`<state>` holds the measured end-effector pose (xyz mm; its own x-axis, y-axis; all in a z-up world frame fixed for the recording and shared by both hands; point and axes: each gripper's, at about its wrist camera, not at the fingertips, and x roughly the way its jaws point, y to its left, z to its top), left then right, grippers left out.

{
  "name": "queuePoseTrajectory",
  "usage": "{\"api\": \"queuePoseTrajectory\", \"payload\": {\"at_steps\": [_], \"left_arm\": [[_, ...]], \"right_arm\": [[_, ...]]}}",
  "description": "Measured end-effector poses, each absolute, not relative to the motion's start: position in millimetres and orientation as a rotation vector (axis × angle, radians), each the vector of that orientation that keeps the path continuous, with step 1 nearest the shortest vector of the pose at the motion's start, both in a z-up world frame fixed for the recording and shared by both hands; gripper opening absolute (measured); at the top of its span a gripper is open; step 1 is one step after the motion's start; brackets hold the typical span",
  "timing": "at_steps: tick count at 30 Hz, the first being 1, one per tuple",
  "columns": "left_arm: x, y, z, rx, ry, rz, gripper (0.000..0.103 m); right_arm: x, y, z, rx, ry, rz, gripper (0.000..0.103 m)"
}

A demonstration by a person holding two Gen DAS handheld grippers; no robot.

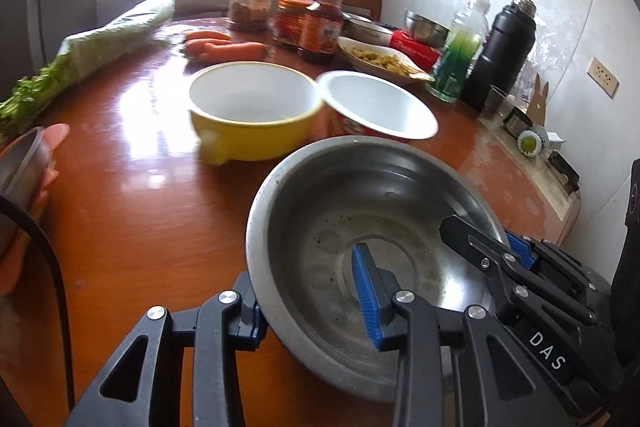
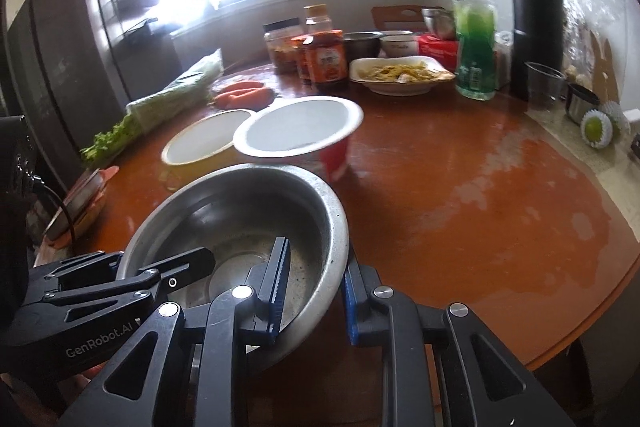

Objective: Organize plates and bowls
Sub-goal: 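Close the left gripper on the steel bowl rim and lift it, then set the steel bowl down on the table and open the left gripper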

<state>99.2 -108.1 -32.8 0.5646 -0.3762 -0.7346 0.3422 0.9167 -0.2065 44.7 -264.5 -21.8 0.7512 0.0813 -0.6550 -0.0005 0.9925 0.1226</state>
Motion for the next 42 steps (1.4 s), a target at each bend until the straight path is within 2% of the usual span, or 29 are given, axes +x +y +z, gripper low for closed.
{"api": "queuePoseTrajectory", "payload": {"at_steps": [14,35,38,42], "left_arm": [[83,-38,-29,-0.079,0.836,-0.318,0.038],[81,-36,-40,-0.049,0.853,-0.347,0.039],[81,-37,-41,-0.046,0.856,-0.352,0.046],[79,-36,-39,-0.041,0.845,-0.34,0.053]], "right_arm": [[52,-192,-21,0.054,0.744,0.16,0.026],[61,-185,-35,0.057,0.792,0.163,0.027],[61,-186,-35,0.067,0.793,0.168,0.029],[60,-189,-34,0.09,0.789,0.172,0.039]]}}
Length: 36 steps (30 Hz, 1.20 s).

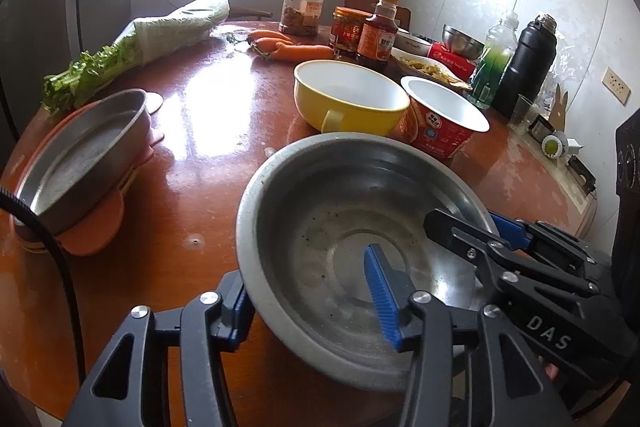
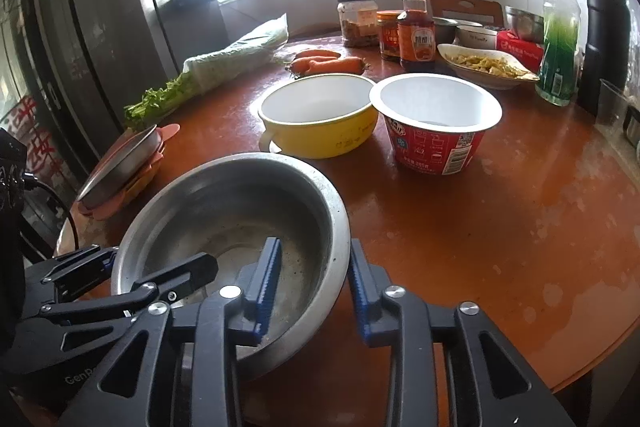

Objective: Organize plates and bowls
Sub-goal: 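Set the steel bowl down on the table and open the left gripper, then move the left gripper to the yellow bowl rim and close it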

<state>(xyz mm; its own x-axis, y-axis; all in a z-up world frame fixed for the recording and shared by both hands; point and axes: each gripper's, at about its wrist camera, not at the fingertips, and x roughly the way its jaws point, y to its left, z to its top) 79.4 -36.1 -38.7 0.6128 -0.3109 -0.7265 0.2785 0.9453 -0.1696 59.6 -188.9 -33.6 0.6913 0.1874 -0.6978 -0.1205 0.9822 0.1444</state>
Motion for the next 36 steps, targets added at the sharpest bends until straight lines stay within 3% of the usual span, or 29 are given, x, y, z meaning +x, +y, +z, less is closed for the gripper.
{"api": "queuePoseTrajectory", "payload": {"at_steps": [6,19,30,36], "left_arm": [[77,-31,-31,-0.044,0.816,-0.315,0.063],[77,-12,-12,-0.051,0.764,-0.278,0.066],[85,-7,-7,-0.066,0.764,-0.276,0.066],[101,-9,6,-0.06,0.753,-0.277,0.066]], "right_arm": [[56,-197,-29,0.125,0.771,0.174,0.05],[52,-206,-19,0.186,0.722,0.164,0.059],[58,-210,-18,0.233,0.72,0.162,0.061],[72,-209,-12,0.247,0.714,0.153,0.067]]}}
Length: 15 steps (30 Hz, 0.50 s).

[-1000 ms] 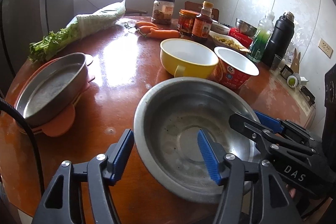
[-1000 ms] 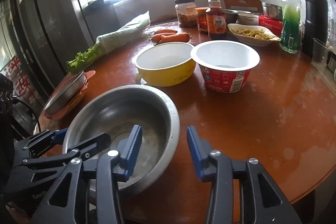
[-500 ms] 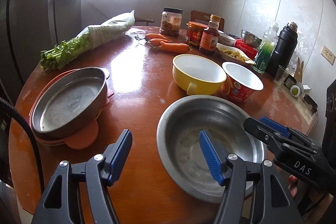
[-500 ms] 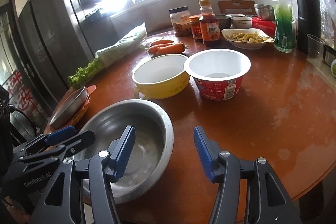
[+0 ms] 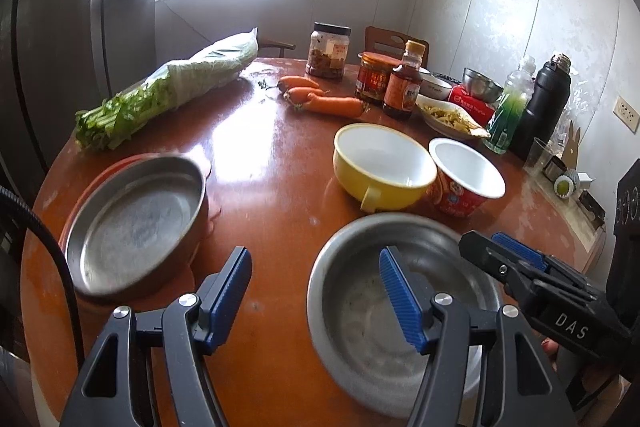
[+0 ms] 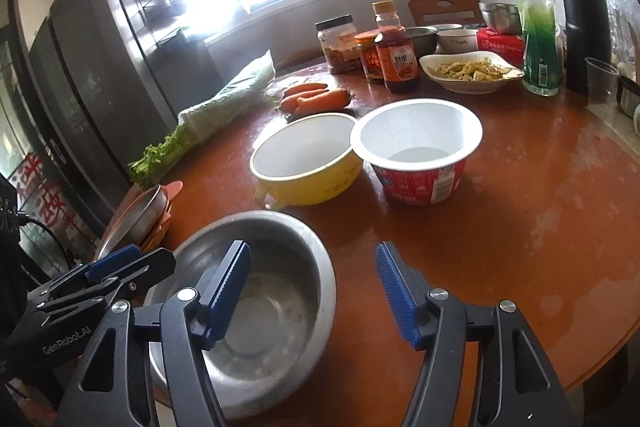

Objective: Organize plates and bowls
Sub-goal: 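Move the left gripper to the yellow bowl rim and close it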

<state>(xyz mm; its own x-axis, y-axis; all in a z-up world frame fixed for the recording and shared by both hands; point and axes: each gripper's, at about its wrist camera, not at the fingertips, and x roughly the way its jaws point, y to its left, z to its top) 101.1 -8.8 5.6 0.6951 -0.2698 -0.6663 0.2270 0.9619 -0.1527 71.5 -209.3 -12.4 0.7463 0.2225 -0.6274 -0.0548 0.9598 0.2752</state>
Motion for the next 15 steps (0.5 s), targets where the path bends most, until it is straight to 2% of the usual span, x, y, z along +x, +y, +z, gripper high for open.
{"api": "queuePoseTrajectory", "payload": {"at_steps": [15], "left_arm": [[192,-33,30,-0.036,0.835,-0.302,0.066]], "right_arm": [[135,-215,-5,0.344,0.791,0.184,0.068]]}}
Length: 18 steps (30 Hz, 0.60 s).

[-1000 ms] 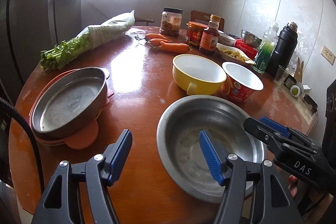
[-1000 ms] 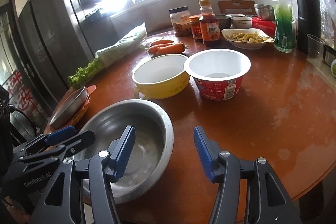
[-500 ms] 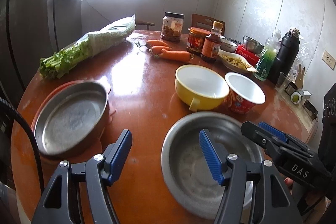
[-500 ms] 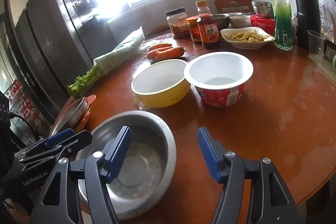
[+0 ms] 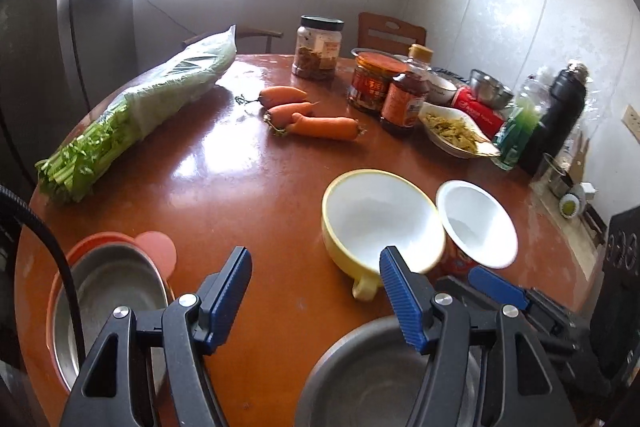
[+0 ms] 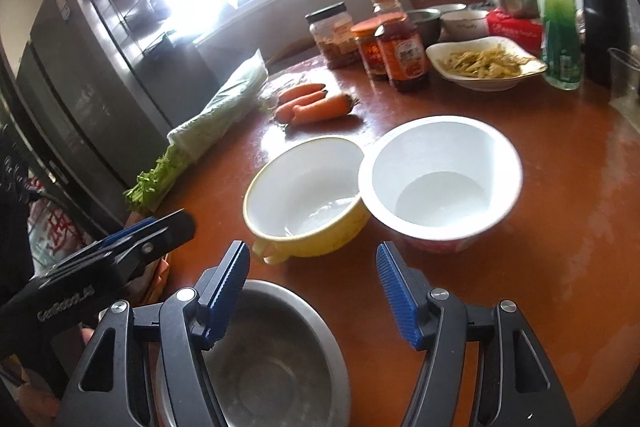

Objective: Organize plates and bowls
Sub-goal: 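Move the left gripper to the yellow bowl rim and close it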

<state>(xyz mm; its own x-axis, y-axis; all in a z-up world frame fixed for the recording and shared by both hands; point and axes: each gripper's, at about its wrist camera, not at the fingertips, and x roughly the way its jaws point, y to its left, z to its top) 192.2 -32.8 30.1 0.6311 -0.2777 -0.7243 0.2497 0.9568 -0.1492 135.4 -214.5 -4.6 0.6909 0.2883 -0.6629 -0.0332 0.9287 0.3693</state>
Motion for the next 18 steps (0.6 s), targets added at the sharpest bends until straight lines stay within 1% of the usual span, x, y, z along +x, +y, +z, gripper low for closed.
{"api": "queuePoseTrajectory", "payload": {"at_steps": [7,8,11,15,18], "left_arm": [[223,-38,21,-0.035,0.875,-0.277,0.066],[227,-40,18,-0.028,0.887,-0.276,0.066],[235,-46,11,-0.004,0.908,-0.274,0.066],[245,-53,3,0.007,0.936,-0.274,0.066],[253,-53,-5,-0.005,0.966,-0.273,0.066]], "right_arm": [[161,-221,-13,0.358,0.828,0.165,0.067],[164,-222,-15,0.355,0.834,0.162,0.066],[172,-225,-20,0.341,0.846,0.148,0.059],[181,-228,-27,0.305,0.857,0.13,0.048],[182,-229,-29,0.3,0.848,0.154,0.043]]}}
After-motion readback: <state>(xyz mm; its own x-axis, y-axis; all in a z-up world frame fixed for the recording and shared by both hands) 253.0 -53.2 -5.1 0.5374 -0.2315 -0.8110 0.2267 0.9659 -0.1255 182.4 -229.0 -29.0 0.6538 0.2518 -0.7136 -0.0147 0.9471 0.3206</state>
